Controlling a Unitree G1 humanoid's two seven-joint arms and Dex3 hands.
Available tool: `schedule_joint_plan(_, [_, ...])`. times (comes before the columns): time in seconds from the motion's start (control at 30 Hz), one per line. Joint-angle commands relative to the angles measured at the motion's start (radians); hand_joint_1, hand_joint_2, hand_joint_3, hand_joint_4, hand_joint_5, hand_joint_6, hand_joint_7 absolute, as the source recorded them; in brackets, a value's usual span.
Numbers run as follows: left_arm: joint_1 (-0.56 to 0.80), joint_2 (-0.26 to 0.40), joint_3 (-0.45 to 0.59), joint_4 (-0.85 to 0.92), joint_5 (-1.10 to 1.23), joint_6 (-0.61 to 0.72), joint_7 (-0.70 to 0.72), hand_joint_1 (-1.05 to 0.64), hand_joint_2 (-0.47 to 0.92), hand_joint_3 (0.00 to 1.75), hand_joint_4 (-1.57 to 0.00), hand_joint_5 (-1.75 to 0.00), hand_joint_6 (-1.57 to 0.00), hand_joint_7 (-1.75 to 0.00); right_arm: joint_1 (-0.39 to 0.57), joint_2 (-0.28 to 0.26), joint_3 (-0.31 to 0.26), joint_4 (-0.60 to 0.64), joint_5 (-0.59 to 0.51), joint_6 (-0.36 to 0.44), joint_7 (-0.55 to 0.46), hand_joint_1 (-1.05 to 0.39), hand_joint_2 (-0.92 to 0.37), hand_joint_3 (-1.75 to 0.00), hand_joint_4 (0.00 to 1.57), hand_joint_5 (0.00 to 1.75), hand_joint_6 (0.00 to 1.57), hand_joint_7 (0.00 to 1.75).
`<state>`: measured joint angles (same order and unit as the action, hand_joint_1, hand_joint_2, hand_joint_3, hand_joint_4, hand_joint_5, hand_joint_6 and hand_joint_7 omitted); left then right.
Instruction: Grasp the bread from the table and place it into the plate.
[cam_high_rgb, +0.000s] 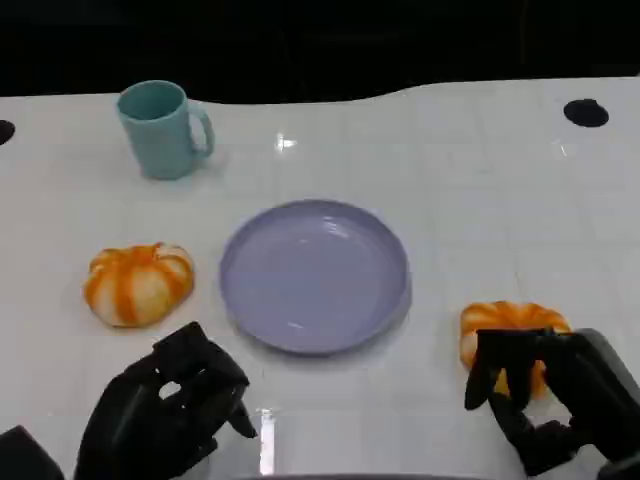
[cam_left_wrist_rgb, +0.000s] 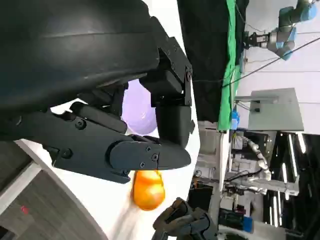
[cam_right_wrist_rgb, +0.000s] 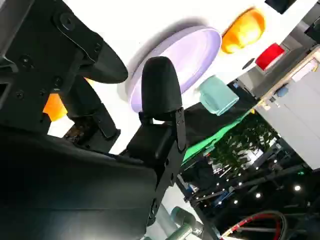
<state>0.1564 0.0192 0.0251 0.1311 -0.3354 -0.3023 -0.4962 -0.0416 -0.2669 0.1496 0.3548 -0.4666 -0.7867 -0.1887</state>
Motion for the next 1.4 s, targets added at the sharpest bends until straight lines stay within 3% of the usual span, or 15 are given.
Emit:
schedule_joint_plan(0.03, [0.001,0.010,0.007,-0.012,0.001,0.007,0.005,-0.54,0.92,0.30,-0.65,-1.75,-0.60,-1.46,0.002,-0.012,-0.010,-0.017,0.010,0.016,0.004,-0.03,-0.04,-1.67,1.01,1.75,0.90,1.40])
schedule_joint_plan(0.87, [0.001,0.013,0.011,-0.016,-0.005,0.012,-0.002,-0.53,0.92,0.32,-0.65,-1.75,-0.59,-1.47,0.007,-0.013,-0.009,-0.028,0.014,0.014,0.007,-0.03,-0.06,-1.66,1.00,1.74,0.91,1.34])
schedule_joint_plan(1.0, [-0.001,0.014,0.012,-0.011,-0.007,0.005,-0.008,-0.53,0.92,0.31,-0.65,-1.75,-0.59,-1.47,0.005,-0.010,-0.012,-0.032,0.022,0.006,0.004,-0.04,-0.13,-1.54,0.95,1.72,0.91,1.23])
schedule_joint_plan(1.07, [-0.002,0.014,0.012,-0.009,-0.005,0.002,-0.007,-0.53,0.92,0.32,-0.65,-1.75,-0.59,-1.47,0.006,-0.013,-0.016,-0.048,0.024,0.018,0.009,-0.05,-0.16,-1.46,0.92,1.61,0.89,1.11])
schedule_joint_plan(1.2, [0.000,0.015,0.012,-0.017,0.000,0.007,0.001,-0.53,0.92,0.32,-0.66,-1.75,-0.59,-1.48,0.024,-0.035,-0.024,-0.150,0.025,0.102,0.069,-0.11,-0.19,-1.29,0.85,1.29,0.87,0.82])
schedule_joint_plan(1.27, [0.000,0.015,0.012,-0.017,-0.002,0.008,0.000,-0.53,0.92,0.32,-0.66,-1.75,-0.59,-1.48,0.031,-0.049,-0.027,-0.200,0.028,0.139,0.106,-0.13,-0.20,-1.22,0.80,1.27,0.84,0.74])
schedule_joint_plan(1.4, [-0.001,0.016,0.014,-0.012,-0.006,0.004,-0.007,-0.53,0.92,0.32,-0.66,-1.75,-0.58,-1.47,0.053,-0.097,-0.041,-0.336,-0.003,0.248,0.195,-0.23,-0.40,-0.84,0.63,1.03,0.70,0.53])
